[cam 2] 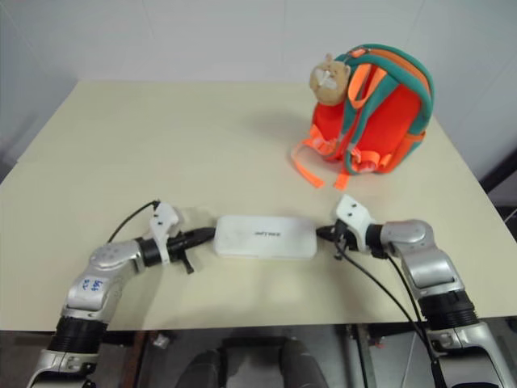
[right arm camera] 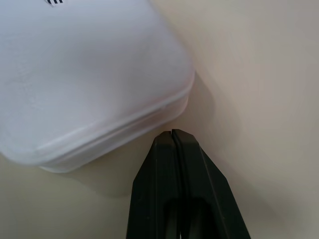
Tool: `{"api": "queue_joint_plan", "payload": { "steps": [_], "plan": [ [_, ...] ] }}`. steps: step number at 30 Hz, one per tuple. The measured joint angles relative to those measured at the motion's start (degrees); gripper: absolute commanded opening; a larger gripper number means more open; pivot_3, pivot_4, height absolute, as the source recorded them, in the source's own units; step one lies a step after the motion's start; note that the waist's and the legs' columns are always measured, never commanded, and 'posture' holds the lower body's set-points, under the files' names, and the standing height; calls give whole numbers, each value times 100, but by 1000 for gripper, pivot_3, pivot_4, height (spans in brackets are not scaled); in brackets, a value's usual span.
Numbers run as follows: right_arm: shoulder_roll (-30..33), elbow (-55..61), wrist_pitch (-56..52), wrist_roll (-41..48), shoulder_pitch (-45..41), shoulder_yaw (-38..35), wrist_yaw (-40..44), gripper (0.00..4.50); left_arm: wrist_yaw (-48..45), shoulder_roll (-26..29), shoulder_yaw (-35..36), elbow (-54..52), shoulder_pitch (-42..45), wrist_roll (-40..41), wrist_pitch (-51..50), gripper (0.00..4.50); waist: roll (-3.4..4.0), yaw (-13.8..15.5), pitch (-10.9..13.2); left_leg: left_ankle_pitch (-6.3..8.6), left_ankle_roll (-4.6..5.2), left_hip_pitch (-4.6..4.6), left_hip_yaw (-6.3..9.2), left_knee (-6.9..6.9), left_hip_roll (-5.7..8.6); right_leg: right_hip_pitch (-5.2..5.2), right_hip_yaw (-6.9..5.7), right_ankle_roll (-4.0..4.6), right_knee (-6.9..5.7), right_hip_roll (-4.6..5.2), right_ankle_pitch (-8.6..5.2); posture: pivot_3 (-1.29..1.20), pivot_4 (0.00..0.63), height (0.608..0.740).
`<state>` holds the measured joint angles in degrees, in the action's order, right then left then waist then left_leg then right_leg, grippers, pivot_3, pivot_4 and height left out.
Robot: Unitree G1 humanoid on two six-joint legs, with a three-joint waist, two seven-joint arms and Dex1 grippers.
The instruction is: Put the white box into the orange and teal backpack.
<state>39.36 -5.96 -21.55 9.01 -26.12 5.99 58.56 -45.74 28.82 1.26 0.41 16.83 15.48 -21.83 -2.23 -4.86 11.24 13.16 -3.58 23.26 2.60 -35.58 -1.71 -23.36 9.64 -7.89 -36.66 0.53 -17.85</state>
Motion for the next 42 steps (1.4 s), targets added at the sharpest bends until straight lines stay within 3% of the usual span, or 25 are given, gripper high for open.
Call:
{"api": "queue_joint_plan", "payload": {
  "steps": [3, 6, 10, 12, 15, 17, 19, 22, 25, 42],
  "plan": [
    [115, 15, -375, 245, -47, -203, 82, 592, -30, 208, 124, -13, -21, 128, -320, 0, 0, 2, 1, 0, 0, 0, 0, 0, 0, 0, 0, 0, 1, 0, 0, 0, 150, 740],
    [463, 163, -931, 469, -143, -334, 233, 1550, -69, 410, 301, -9, 7, 353, -788, 568, 1, 4, 2, 0, 0, 1, 0, 0, 0, 0, 0, 1, 3, 0, -1, 0, 150, 740],
    [913, 387, -1747, 729, -340, -471, 345, 2929, -321, 837, 582, 203, 356, 903, -1883, 1790, 1, 0, 5, 0, 0, 0, 1, 3, -1, -1, -2, 5, 7, -1, -3, 0, 150, 740],
    [1004, 533, -2302, 939, -449, -528, 352, 3648, -512, 1026, 694, 267, 592, 1412, -2949, 2456, 1, -5, 5, 0, 0, 3, 1, 7, 0, -3, -2, 4, 12, -1, -4, 0, 150, 740],
    [1030, 785, -3119, 1268, -589, -581, 298, 4500, -635, 1053, 718, 287, 904, 1937, -4000, 3409, 1, -5, 6, 2, 0, 4, 0, 15, 0, -4, -2, 1, 17, 0, -7, 0, 150, 740],
    [1055, 921, -3546, 1470, -631, -624, 271, 4500, -636, 1051, 715, 352, 1065, 2121, -4458, 4102, 1, -3, 6, 3, -1, 3, 1, 27, -1, -8, -3, 3, 18, 0, -9, 0, 150, 740],
    [1021, 1061, -4083, 1680, -665, -688, 123, 4500, -537, 915, 713, 628, 1343, 2162, -4767, 4442, 1, 8, 6, 2, -1, 3, 2, 31, -1, -11, -4, 5, 17, 0, -10, 0, 150, 740],
    [760, 1506, -4765, 2127, -671, -716, -68, 4500, -334, 535, 595, 963, 1718, 2162, -4968, 4442, 0, 16, 6, 3, -2, 4, 4, 30, 0, -10, -6, 4, 18, 0, -10, 0, 150, 740],
    [755, 1699, -4989, 2203, -587, -640, -271, 4500, -309, 508, 496, 967, 1785, 2163, -5061, 4442, 1, 14, 6, 7, -10, 6, 3, 31, 0, -11, -5, 3, 24, 3, -10, 0, 150, 740],
    [585, 1787, -4976, 2414, -438, -402, -685, 4500, -287, 55, 347, 1013, 1918, 2331, -5605, 4442, 1, 53, 5, 8, -10, 4, 2, 30, 2, -5, -5, 1, 29, 4, -11, 0, 150, 740]
  ]
}}
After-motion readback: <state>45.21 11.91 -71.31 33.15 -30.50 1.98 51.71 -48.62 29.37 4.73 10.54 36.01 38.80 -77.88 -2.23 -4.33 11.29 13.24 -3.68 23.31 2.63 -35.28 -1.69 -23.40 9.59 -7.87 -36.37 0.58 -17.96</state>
